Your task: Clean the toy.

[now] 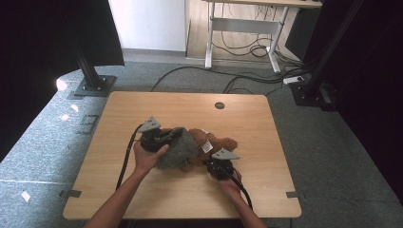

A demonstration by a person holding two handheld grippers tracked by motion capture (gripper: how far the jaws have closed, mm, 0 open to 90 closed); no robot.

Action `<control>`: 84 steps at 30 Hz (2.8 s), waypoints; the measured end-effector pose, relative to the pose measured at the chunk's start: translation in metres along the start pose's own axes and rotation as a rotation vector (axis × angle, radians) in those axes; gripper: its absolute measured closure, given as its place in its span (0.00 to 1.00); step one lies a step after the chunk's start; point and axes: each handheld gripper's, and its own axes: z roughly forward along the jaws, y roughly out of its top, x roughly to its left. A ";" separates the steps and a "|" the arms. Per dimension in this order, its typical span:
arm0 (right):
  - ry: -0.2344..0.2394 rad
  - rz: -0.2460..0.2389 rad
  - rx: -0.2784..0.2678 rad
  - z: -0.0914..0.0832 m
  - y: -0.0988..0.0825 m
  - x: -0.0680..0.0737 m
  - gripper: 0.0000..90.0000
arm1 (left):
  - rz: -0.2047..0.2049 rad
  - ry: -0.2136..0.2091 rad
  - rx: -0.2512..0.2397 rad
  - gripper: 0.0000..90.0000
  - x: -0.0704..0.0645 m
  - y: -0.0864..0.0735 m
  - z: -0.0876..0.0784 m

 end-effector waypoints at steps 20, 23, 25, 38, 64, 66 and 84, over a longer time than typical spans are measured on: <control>0.009 -0.002 0.004 0.000 0.000 0.000 0.94 | 0.051 -0.014 0.237 0.92 -0.048 0.011 0.108; 0.009 -0.006 0.006 0.000 0.000 0.000 0.94 | 0.042 0.014 0.236 0.92 -0.043 0.010 0.103; 0.009 -0.007 0.007 0.000 0.000 0.000 0.94 | 0.018 0.022 0.220 0.92 -0.038 0.011 0.095; 0.009 0.004 0.016 -0.002 -0.001 -0.002 0.96 | -0.070 0.123 0.153 0.93 0.016 0.011 0.021; 0.029 0.034 -0.011 -0.008 0.002 -0.006 0.90 | -0.196 0.189 0.116 0.92 0.073 -0.035 -0.045; 0.028 0.038 -0.029 -0.015 0.006 -0.007 0.86 | -0.207 0.179 0.103 0.92 0.074 -0.039 -0.045; 0.067 -0.038 -0.057 -0.009 0.121 -0.002 0.44 | -0.166 0.138 0.067 0.93 0.053 -0.060 -0.053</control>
